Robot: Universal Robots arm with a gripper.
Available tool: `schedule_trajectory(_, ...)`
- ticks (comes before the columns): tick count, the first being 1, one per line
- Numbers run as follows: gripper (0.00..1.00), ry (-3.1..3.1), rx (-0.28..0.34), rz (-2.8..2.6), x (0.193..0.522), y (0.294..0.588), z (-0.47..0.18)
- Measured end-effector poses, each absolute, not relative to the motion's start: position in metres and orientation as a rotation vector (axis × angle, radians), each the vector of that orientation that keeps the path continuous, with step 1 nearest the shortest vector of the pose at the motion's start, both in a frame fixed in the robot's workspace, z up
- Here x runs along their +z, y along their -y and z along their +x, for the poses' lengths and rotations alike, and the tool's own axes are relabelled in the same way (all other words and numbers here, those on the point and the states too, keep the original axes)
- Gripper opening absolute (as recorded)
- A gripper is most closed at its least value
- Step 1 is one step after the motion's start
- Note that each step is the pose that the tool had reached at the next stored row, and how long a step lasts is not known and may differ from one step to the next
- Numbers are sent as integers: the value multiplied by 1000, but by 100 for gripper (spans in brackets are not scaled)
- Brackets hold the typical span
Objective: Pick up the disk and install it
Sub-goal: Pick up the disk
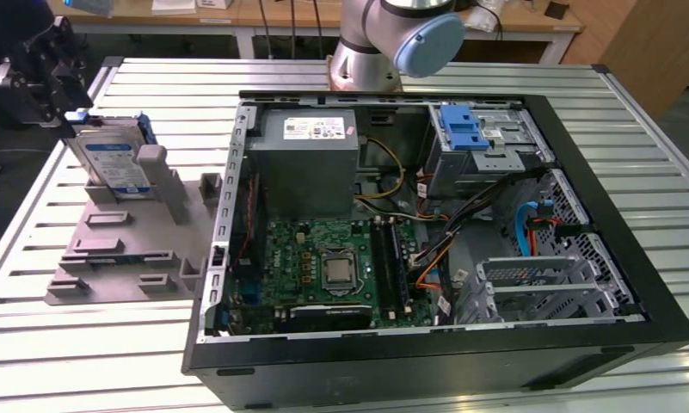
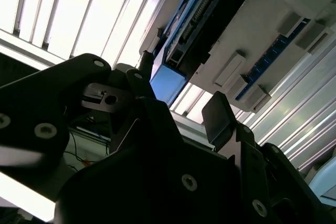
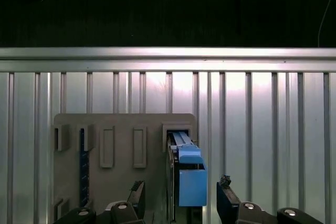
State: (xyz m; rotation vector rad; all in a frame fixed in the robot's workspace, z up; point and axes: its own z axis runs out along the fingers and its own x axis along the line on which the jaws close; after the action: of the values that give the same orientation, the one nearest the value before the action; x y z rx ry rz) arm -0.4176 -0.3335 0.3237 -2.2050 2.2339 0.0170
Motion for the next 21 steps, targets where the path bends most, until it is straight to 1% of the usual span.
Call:
schedule_trajectory(14,64,-2234,17,-2205,308,328,-422)
schedule_trajectory(16,63,-2234,17,-2205,305,327,-423)
schedule_trajectory(17,56,-2234,17,-2205,303,327,-424)
schedule_trajectory(21,56,-2234,17,-2205,298,327,-427)
